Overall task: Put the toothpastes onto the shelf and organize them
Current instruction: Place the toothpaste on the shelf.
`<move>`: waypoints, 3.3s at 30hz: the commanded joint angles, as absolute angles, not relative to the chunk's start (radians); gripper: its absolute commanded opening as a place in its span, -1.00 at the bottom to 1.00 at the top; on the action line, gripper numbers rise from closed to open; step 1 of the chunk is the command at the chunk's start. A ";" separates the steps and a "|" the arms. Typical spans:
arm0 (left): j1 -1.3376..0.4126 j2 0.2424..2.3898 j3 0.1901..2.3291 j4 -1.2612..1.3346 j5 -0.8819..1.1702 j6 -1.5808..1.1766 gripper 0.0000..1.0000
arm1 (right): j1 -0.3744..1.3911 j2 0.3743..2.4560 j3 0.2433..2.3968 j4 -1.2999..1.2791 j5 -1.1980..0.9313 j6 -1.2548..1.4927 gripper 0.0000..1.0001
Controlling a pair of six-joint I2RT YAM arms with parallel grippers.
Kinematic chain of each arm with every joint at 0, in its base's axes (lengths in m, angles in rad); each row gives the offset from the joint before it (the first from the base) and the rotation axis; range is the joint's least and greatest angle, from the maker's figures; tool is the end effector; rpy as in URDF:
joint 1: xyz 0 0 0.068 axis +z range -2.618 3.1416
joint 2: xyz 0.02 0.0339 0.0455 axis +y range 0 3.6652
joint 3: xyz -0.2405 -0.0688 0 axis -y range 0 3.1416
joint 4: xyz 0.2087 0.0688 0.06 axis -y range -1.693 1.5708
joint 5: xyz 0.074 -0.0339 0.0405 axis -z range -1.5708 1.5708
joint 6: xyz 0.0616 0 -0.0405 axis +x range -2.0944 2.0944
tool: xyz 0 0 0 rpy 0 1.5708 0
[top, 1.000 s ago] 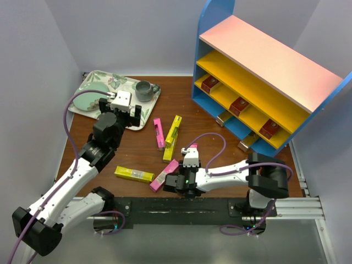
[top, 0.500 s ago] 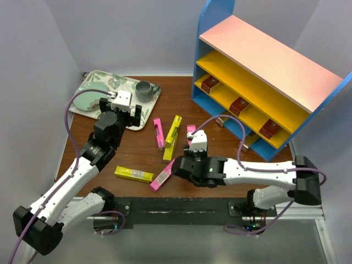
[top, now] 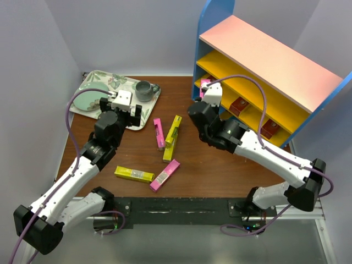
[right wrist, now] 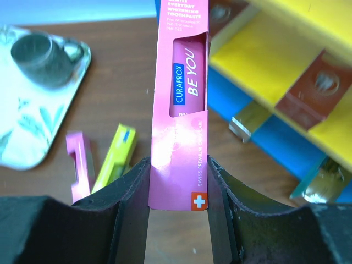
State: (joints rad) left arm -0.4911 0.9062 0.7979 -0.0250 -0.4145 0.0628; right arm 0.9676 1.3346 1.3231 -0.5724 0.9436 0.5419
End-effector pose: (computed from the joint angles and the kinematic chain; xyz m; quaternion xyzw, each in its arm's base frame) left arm 0.2012 -0.0795 0.3226 0.0711 0.7455 0.0144 0.6625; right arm 0.1914 0.1899 0.3442 0.0447 0.8123 -0.0025 0.5816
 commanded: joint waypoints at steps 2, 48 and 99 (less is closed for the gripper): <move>-0.483 0.907 0.801 0.006 -0.405 0.044 0.99 | 0.853 1.416 1.462 -0.430 0.898 0.376 -0.69; -0.480 0.934 0.808 0.006 -0.321 0.025 1.00 | 0.522 2.011 2.227 -0.723 1.061 0.621 -0.45; -0.469 0.933 0.811 0.005 -0.275 0.012 0.98 | 0.514 1.842 1.954 -0.512 0.833 0.669 0.34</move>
